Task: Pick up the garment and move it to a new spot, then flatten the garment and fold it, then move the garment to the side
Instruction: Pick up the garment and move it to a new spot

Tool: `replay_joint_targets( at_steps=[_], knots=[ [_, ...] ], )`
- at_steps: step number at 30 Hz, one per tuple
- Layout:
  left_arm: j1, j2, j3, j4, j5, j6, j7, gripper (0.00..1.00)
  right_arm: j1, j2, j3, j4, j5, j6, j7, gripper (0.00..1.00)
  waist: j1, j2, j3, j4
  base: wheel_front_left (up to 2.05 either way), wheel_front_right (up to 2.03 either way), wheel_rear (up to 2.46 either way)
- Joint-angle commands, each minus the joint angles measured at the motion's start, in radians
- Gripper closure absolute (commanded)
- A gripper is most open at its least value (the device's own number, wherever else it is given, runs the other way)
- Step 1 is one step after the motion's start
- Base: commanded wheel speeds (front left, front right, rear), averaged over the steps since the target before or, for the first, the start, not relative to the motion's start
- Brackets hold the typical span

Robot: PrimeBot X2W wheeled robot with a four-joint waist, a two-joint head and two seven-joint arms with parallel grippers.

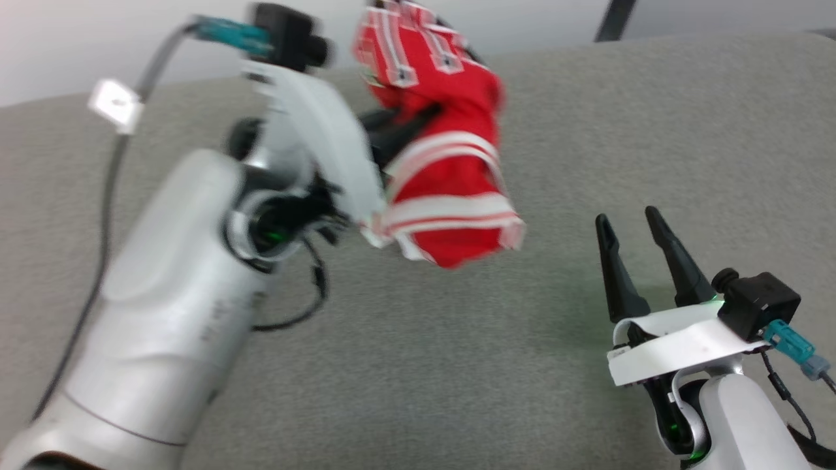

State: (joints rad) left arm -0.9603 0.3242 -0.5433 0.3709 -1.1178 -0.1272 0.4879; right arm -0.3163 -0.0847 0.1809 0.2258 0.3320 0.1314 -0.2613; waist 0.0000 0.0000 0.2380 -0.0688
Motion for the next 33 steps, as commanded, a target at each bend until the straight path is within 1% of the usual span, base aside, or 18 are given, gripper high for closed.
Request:
replay_joint_targets(
  at_steps=[1,4,6,8,14,19,24,25,26,27,28,33],
  knots=[
    [0.000,-0.016,-0.026,-0.023,0.014,0.003,0.014,1.00,-0.006,0.007,-0.010,-0.010,0.002,-0.001,-0.005,0.00,0.0000,0.0000,0.045,-0.074,0.00,0.00,0.00],
    [-0.011,-0.050,-0.077,-0.009,0.027,0.002,0.051,1.00,-0.017,0.017,-0.024,-0.019,0.010,-0.001,-0.005,0.00,0.0000,0.0000,0.077,-0.117,0.00,0.00,0.00],
    [-0.025,-0.057,-0.102,0.031,0.041,0.002,0.068,1.00,-0.029,0.020,-0.030,-0.024,0.013,-0.001,-0.005,0.00,0.0000,0.0000,0.098,-0.145,0.00,0.00,0.00],
    [-0.039,-0.054,-0.132,0.086,0.060,0.000,0.087,1.00,-0.036,0.025,-0.036,-0.031,0.020,-0.001,-0.005,0.00,0.0000,0.0000,0.121,-0.171,0.00,0.00,0.00],
    [-0.093,-0.014,-0.186,0.246,0.085,-0.004,0.138,1.00,-0.057,0.033,-0.042,-0.044,0.040,-0.001,-0.005,0.00,0.0000,0.0000,0.177,-0.240,0.00,0.00,0.00],
    [-0.120,0.005,-0.259,0.329,0.100,-0.004,0.193,1.00,-0.059,0.034,-0.037,-0.053,0.066,-0.001,-0.005,0.00,0.0000,0.0000,0.204,-0.263,0.00,0.00,0.00],
    [-0.125,0.013,-0.329,0.363,0.104,-0.001,0.196,1.00,-0.065,0.034,-0.033,-0.055,0.083,-0.001,-0.005,0.00,0.0000,0.0000,0.215,-0.267,0.00,0.00,0.00],
    [-0.126,0.016,-0.341,0.366,0.101,-0.001,0.193,0.97,-0.068,0.034,-0.032,-0.056,0.085,-0.001,-0.005,0.00,0.0000,0.0000,0.217,-0.267,0.00,0.00,0.00],
    [-0.127,0.016,-0.349,0.369,0.094,-0.001,0.187,0.75,-0.070,0.034,-0.031,-0.056,0.085,-0.001,-0.005,0.00,0.0000,0.0000,0.217,-0.266,0.00,0.00,0.00],
    [-0.134,0.017,-0.357,0.369,0.093,-0.001,0.176,0.49,-0.072,0.034,-0.031,-0.056,0.083,-0.001,-0.005,0.00,0.0000,0.0000,0.217,-0.262,0.00,0.00,0.00],
    [-0.136,0.015,-0.362,0.366,0.084,-0.001,0.164,0.00,-0.074,0.034,-0.031,-0.055,0.078,-0.001,-0.005,0.00,0.0000,0.0000,0.213,-0.257,0.00,0.00,0.00],
    [-0.166,0.009,-0.376,0.332,0.037,-0.001,0.098,0.00,-0.067,0.033,-0.036,-0.043,0.037,-0.001,-0.005,0.00,0.0000,0.0000,0.179,-0.206,0.00,0.00,0.00]
  ],
)
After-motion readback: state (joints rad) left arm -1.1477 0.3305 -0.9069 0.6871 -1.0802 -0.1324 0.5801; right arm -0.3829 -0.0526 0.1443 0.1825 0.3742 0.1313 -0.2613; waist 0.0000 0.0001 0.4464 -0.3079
